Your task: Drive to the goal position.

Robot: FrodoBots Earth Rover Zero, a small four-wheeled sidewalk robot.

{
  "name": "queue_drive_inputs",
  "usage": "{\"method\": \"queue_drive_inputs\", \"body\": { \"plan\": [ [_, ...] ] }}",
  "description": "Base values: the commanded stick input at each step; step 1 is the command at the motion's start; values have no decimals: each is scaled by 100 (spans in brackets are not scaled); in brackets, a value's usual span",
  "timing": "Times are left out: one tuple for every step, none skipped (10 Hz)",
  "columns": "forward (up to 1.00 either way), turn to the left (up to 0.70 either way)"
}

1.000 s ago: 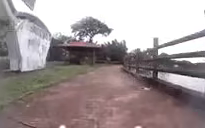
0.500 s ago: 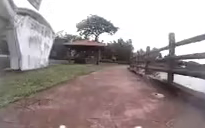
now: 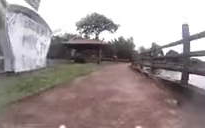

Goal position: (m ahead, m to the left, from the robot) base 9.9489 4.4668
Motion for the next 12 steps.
{"method": "queue_drive_inputs", "body": {
  "plan": [
    [100,7],
    [100,-29],
    [100,-30],
    [100,-30],
    [100,-30],
    [100,-20],
    [100,10],
    [100,3],
    [100,-20],
    [100,-30],
    [100,-30],
    [100,-30]
  ]
}}
